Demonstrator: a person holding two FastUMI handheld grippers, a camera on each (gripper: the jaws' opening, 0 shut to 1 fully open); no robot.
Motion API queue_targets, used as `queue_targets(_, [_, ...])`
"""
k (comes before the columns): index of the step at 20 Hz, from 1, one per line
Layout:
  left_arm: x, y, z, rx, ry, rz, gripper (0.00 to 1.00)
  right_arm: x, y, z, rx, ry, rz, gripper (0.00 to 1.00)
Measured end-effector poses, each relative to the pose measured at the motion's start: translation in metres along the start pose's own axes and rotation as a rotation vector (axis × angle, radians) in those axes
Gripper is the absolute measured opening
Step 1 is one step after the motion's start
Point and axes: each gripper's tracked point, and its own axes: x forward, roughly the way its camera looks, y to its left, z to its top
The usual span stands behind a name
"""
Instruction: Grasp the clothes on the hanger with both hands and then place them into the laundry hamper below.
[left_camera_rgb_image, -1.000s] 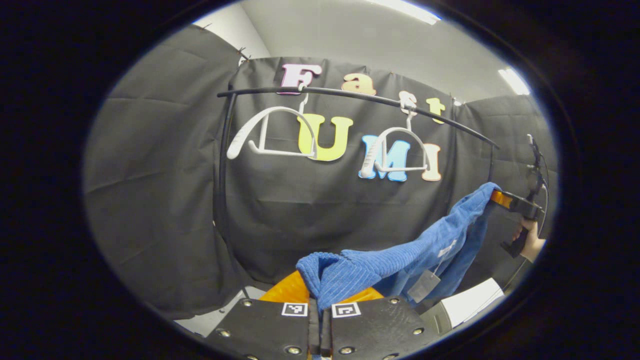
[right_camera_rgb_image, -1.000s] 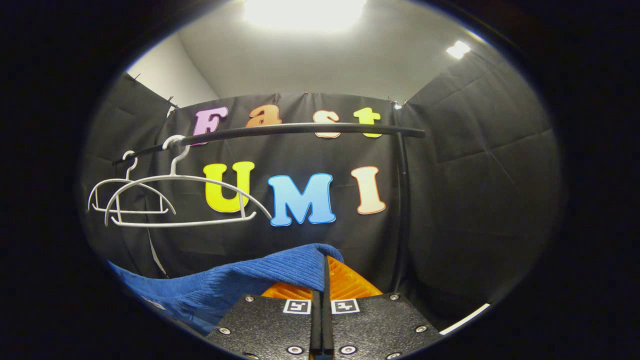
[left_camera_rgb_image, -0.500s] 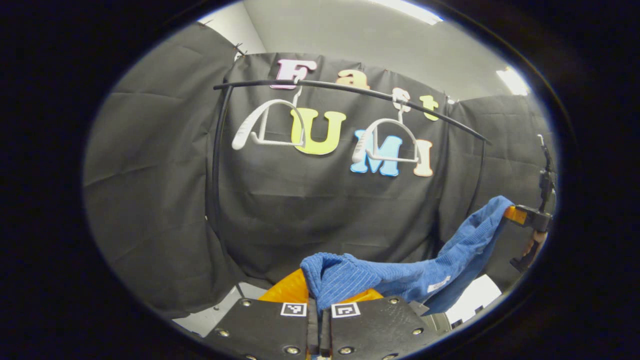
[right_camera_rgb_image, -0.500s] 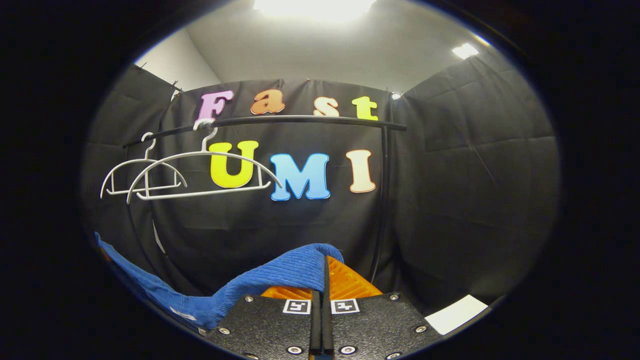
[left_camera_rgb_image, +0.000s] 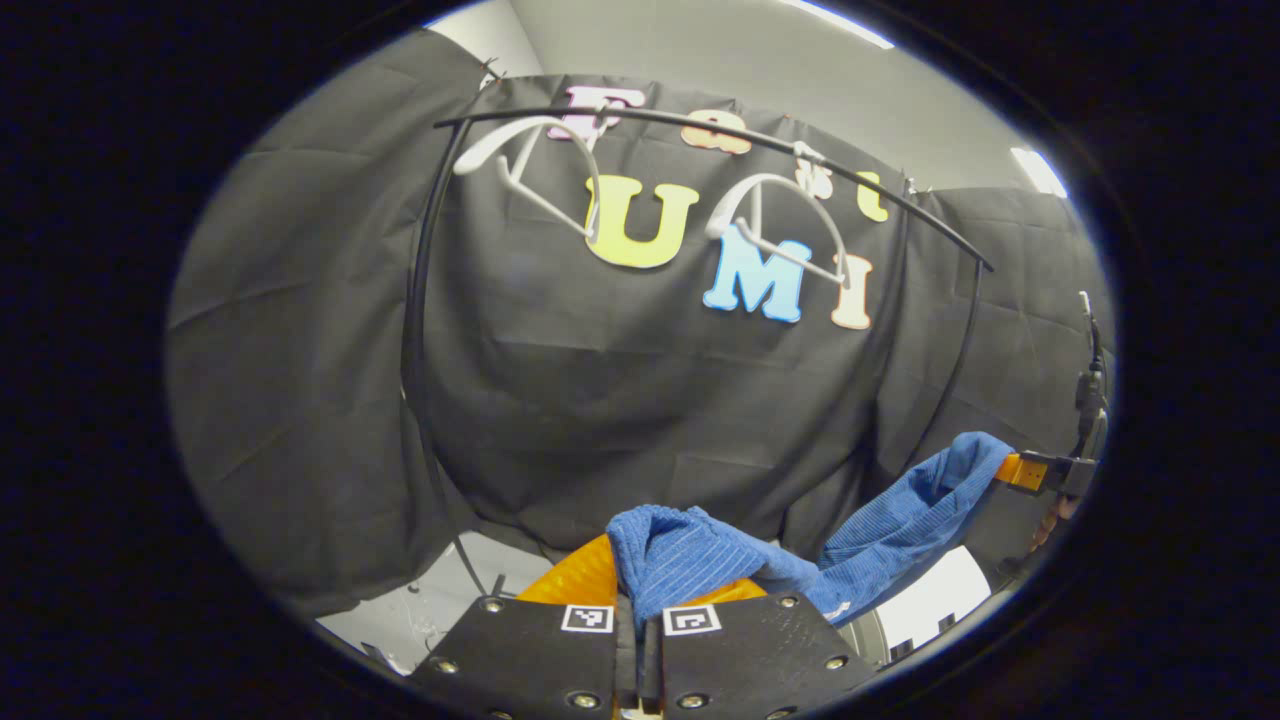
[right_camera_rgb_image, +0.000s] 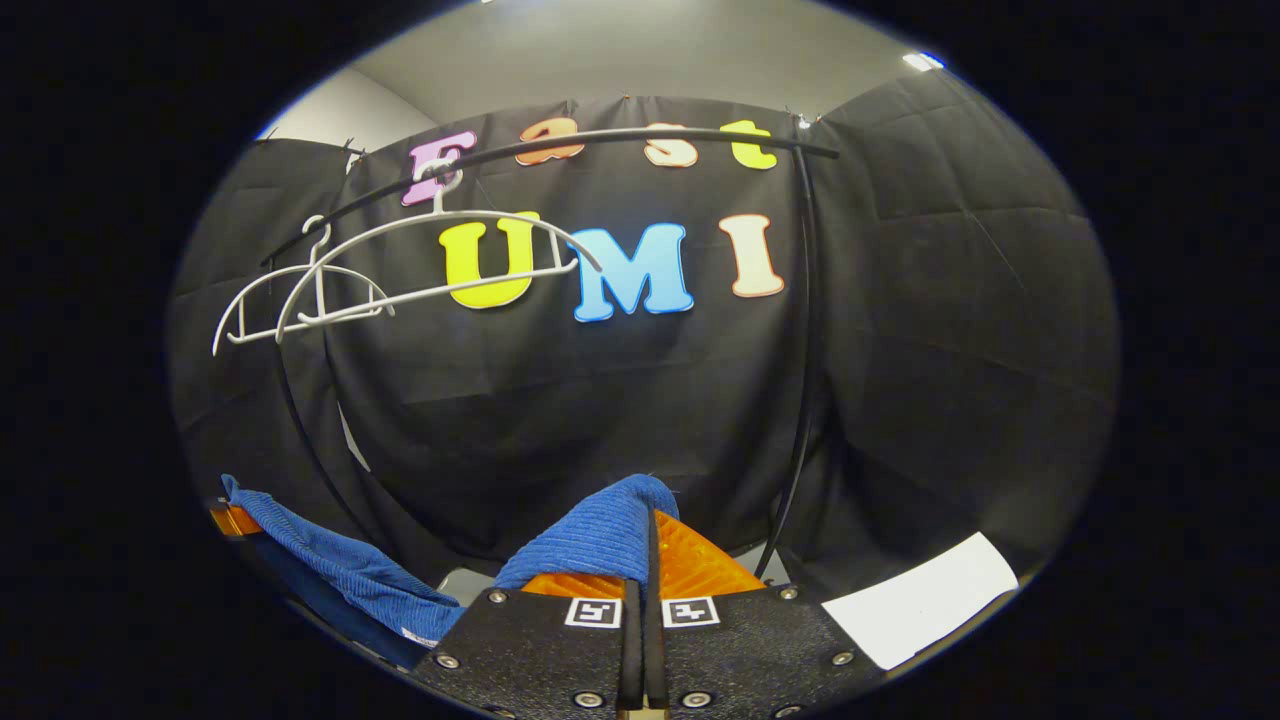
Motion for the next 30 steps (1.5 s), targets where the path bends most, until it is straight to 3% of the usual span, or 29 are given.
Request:
queue_targets(9, [0.056,-0.013,-0.096,-0.013,0.218,0.015,0.02,0.012,0.015,-0.132,-0.047,0.275,0.052,0.01])
queue_targets(20, [0.132,-0.074,-0.248,-0.007,0.424,-0.093,0.04,0.049,-0.006,-0.274,-0.045,0.555,-0.021,0.01])
queue_targets(25, [0.162,-0.074,-0.304,0.038,0.479,-0.069,0.04,0.059,-0.003,-0.333,-0.091,0.643,-0.02,0.02])
queue_targets(30, [0.172,-0.067,-0.338,0.028,0.526,-0.034,0.05,0.066,-0.009,-0.361,-0.069,0.7,-0.025,0.02])
